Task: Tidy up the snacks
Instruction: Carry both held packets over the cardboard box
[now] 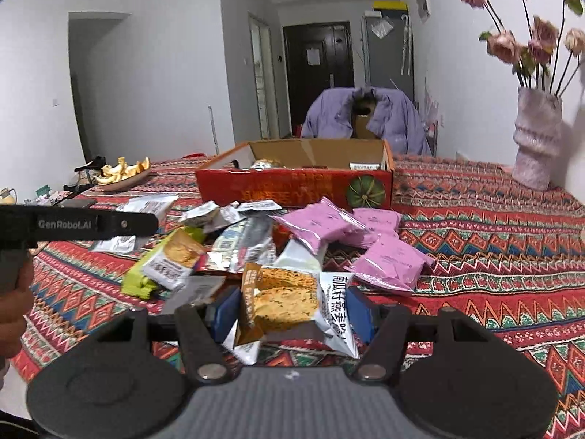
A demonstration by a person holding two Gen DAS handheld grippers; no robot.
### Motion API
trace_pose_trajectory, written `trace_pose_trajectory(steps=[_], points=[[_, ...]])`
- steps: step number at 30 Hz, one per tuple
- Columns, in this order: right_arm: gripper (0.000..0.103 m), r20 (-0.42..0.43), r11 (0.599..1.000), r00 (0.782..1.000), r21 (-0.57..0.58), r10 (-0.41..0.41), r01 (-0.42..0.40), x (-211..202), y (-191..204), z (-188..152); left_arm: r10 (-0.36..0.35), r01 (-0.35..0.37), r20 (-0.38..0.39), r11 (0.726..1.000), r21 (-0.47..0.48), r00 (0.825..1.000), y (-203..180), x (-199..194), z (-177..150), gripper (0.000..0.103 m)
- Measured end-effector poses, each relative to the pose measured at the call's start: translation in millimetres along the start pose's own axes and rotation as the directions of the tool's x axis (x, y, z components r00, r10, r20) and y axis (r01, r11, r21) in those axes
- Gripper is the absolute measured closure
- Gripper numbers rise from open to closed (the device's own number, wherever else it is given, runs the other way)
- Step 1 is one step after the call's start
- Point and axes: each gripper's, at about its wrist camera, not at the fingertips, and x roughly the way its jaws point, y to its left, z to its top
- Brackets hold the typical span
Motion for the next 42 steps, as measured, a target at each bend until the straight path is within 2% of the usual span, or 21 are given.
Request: trace_pose_trajectory(steps=[8, 15, 21, 25, 27, 30, 32, 35, 38, 40, 42], points=[[0.041, 0.046, 0.999, 0.999, -0.038, 0.013, -0.011, -20.4, 24.2, 1.2, 0.015, -0.014, 0.043, 1.0, -0.021, 0.999, 13.2, -35.1, -10.1, 0.055], [0.041, 0.072, 0.998, 0.997, -0.064, 0.01, -0.005, -18.6, 30.4, 17.2, 0.023, -0.02, 0.057, 0.999, -0.045, 0.998, 25.9, -41.5, -6.1, 0.055], [0.041, 0.102, 0.998, 0.995, -0.065, 0.02, -0.013, 1.0, 15.1, 55.5, -0.049, 0.05, 0.029, 0.997, -0.059, 0.998, 41.8, -22.5, 22.4, 0.055], [0.041, 0.104, 0.998, 0.994, -0.059, 0.042, -0.036, 28.0, -3.0, 91.3, -0.076, 0.077, 0.017, 0.996, -0.044, 0.997, 48.5, 1.1, 53.8, 0.055], [0.041, 0.09, 0.997, 0.994, -0.053, 0.061, -0.057, 45.3, -14.5, 111.9, -0.109, 0.109, 0.004, 0.994, -0.03, 0.994, 51.5, 17.8, 74.6, 0.055], [0.041, 0.056, 0.994, 0.992, -0.021, 0.111, -0.11, 76.6, -34.2, 145.8, -0.183, 0.181, -0.044, 0.982, -0.059, 0.982, 58.0, 51.4, 109.1, 0.055], [0.041, 0.034, 0.989, 0.989, 0.002, 0.144, -0.145, 103.1, -49.0, 173.0, -0.201, 0.196, -0.072, 0.978, -0.067, 0.977, 60.1, 77.8, 131.6, 0.055], [0.041, -0.018, 0.986, 0.986, 0.027, 0.165, -0.164, 150.0, -67.3, 208.7, -0.171, 0.171, -0.093, 0.985, -0.014, 0.981, 55.5, 130.9, 169.5, 0.055], [0.041, -0.097, 0.982, 0.98, 0.093, 0.176, -0.167, 217.5, -87.4, 240.0, -0.142, 0.146, -0.146, 0.989, 0.015, 0.979, 51.9, 196.7, 199.5, 0.055], [0.041, -0.16, 0.981, 0.973, 0.128, 0.169, -0.149, 270.0, -98.5, 254.2, -0.13, 0.141, -0.192, 0.989, 0.043, 0.973, 48.8, 249.5, 214.1, 0.055], [0.04, -0.211, 0.983, 0.968, 0.148, 0.135, -0.104, 317.5, -106.4, 258.0, -0.093, 0.107, -0.222, 0.993, 0.053, 0.971, 47.5, 294.3, 219.7, 0.055]])
